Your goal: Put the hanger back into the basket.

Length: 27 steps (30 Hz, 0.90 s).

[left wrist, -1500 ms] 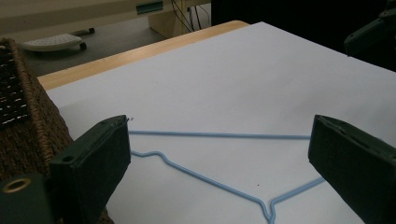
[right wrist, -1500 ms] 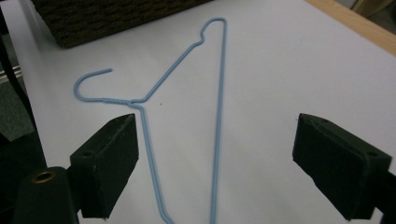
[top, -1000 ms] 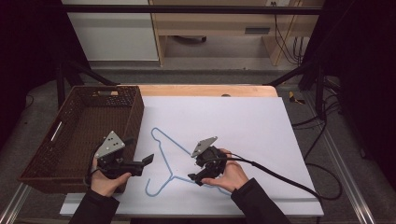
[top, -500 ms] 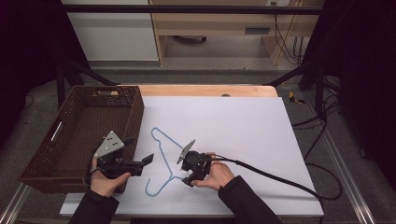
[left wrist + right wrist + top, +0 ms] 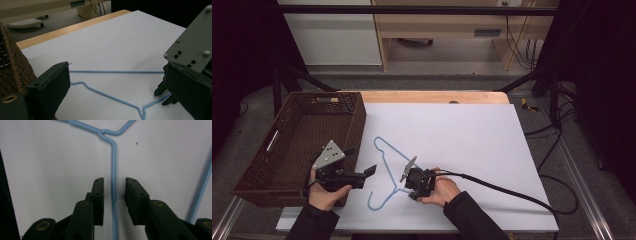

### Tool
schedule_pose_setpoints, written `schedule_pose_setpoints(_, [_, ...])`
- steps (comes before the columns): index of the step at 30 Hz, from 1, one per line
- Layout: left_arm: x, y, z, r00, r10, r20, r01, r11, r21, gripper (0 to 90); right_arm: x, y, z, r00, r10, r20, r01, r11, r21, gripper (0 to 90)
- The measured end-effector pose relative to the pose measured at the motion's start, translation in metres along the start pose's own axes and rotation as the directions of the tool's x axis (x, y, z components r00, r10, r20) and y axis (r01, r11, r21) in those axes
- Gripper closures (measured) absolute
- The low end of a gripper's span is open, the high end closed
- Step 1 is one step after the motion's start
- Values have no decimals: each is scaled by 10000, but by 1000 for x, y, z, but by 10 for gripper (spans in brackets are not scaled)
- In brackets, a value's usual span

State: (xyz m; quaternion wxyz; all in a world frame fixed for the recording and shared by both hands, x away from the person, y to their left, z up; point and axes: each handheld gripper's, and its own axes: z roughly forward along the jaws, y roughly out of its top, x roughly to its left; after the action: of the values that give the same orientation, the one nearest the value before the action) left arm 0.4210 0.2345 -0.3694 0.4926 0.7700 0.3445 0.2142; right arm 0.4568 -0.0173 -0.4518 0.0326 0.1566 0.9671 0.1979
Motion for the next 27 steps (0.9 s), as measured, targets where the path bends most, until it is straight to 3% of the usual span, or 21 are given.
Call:
schedule_pose_setpoints(3, [0, 0, 0, 10000, 15, 2, -15, 10000, 27, 62, -1, 0, 0, 9999, -165, -45, 165, 9999, 32, 729])
schedule_pose_setpoints(14, [0, 0, 1, 10000, 1, -4, -1, 10000, 34, 62, -1, 0, 0, 9998, 30, -182, -26, 9998, 211, 867])
schedule_pose_setpoints(27, [1, 0, -1, 10000, -16, -15, 16, 10000, -43, 64, -3, -3, -1, 9987, 217, -460, -220, 9997, -47, 874])
